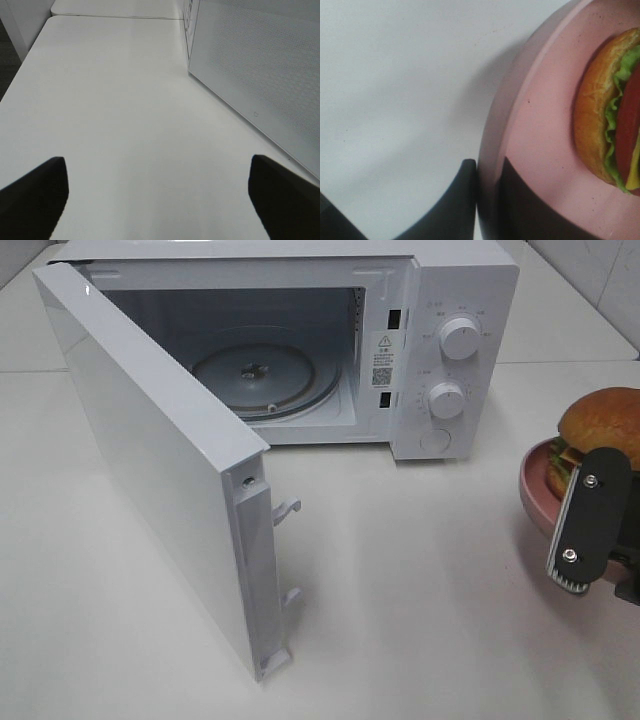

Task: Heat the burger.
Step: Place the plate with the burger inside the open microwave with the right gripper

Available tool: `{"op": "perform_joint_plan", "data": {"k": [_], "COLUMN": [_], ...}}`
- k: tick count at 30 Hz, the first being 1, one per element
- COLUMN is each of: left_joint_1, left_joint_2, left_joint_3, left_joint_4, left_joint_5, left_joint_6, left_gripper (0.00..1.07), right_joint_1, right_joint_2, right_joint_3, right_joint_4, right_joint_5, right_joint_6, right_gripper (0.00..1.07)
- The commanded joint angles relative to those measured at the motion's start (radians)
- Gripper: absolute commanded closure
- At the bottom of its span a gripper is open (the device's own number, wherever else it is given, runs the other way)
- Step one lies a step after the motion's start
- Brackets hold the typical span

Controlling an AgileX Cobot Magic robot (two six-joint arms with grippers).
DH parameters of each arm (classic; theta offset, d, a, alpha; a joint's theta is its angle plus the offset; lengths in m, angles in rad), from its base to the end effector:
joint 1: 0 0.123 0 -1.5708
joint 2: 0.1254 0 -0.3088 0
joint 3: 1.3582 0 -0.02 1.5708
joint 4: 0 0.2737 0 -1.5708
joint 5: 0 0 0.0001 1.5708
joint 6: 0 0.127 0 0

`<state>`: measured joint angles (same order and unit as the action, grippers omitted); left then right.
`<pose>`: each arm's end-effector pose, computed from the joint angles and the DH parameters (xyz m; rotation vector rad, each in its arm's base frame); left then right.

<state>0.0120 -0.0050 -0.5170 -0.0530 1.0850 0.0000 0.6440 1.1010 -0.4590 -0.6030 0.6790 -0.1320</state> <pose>0.0193 -0.0057 0.2750 -0.0084 2.0459 -0.0559 0.1777 0.0768 0.1786 -1.4951 2.2146 -0.4857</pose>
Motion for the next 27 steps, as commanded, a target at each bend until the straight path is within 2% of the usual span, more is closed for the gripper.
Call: {"op": "perform_joint_plan", "data": {"k": [1, 20, 27], "left_joint_1": [0.001, 0.001, 0.001], "left_joint_2": [-0.004, -0.004, -0.004], "left_joint_3": [0.000, 0.000, 0.000], "left_joint_4": [-0.004, -0.004, -0.004], "left_joint_5": [-0.015, -0.015, -0.015], "left_joint_6": [0.006, 0.006, 0.006], "left_gripper": [0.17, 0.17, 0.17], "right_joint_1": [0.002, 0.002, -0.003], "right_joint_2": [-0.011, -0.011, -0.011], "right_joint_3": [-0.003, -0.003, -0.003], "right_joint_4": [-0.055, -0.049, 0.065], "right_joint_5": [-0.051, -0.202, -0.236], "right_joint_6": [-0.095, -0.532, -0.734], "right_gripper": [1.07, 1.06, 1.06]}}
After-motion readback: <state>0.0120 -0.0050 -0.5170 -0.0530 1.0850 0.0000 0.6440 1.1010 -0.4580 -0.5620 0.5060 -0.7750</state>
